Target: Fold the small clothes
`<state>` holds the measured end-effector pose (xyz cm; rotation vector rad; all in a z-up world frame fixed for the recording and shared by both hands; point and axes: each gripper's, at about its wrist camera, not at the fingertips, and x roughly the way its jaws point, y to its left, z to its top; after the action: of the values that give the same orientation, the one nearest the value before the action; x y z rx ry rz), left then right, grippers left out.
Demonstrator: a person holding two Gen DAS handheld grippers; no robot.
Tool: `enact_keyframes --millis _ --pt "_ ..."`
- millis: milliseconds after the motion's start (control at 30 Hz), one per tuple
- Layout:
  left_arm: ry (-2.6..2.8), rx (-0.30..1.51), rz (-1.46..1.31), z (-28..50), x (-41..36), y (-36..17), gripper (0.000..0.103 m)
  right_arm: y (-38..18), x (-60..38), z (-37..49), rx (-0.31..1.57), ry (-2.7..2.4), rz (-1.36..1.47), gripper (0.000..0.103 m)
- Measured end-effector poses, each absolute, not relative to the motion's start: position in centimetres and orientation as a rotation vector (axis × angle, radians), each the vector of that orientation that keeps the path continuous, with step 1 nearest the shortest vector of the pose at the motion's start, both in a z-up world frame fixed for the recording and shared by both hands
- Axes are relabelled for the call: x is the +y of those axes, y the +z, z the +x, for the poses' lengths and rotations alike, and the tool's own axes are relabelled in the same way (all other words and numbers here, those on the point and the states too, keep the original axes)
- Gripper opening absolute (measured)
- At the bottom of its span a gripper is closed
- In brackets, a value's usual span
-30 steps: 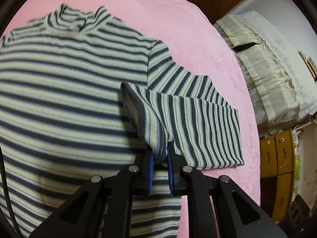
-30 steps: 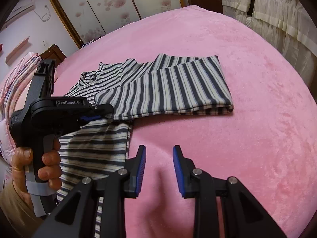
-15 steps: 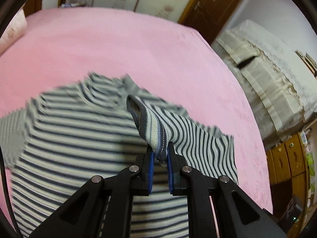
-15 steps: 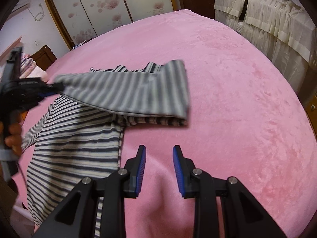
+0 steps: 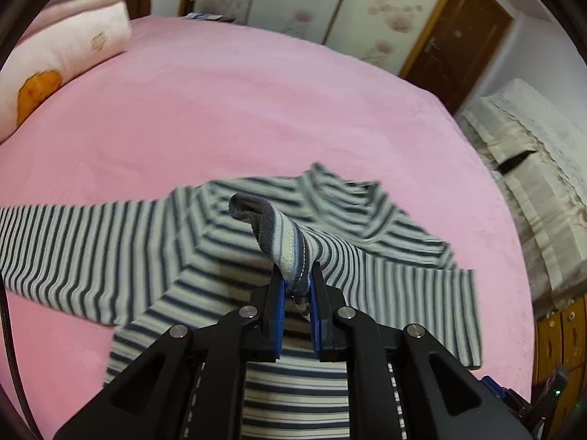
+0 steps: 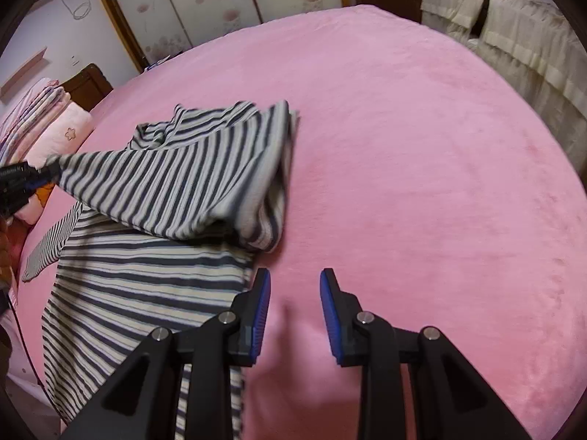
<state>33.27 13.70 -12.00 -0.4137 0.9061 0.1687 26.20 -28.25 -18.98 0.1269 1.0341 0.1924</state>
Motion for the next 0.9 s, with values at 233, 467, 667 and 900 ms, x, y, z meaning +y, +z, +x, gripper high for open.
enact_keyframes --millis 233,467,667,900 --pt "0.239 0.928 -0.443 31.8 16.5 -14.6 0.01 -20.3 -26.0 27.8 1.036 0.205 0.068 0.038" --pt "0.295 0.897 -0.476 31.1 18.5 -15.0 0.01 -21.1 -25.9 30.0 1.044 0.183 0.116 0.038" --pt "0.328 0.895 -0.494 30.4 19.5 -16.2 0.01 -21.4 -24.9 30.4 1.029 0.164 0.069 0.038" --pt "0.333 0.936 -0.543 28.4 20.5 -19.9 0.01 -21.2 -23.4 29.8 1.003 0.131 -0.03 0.013"
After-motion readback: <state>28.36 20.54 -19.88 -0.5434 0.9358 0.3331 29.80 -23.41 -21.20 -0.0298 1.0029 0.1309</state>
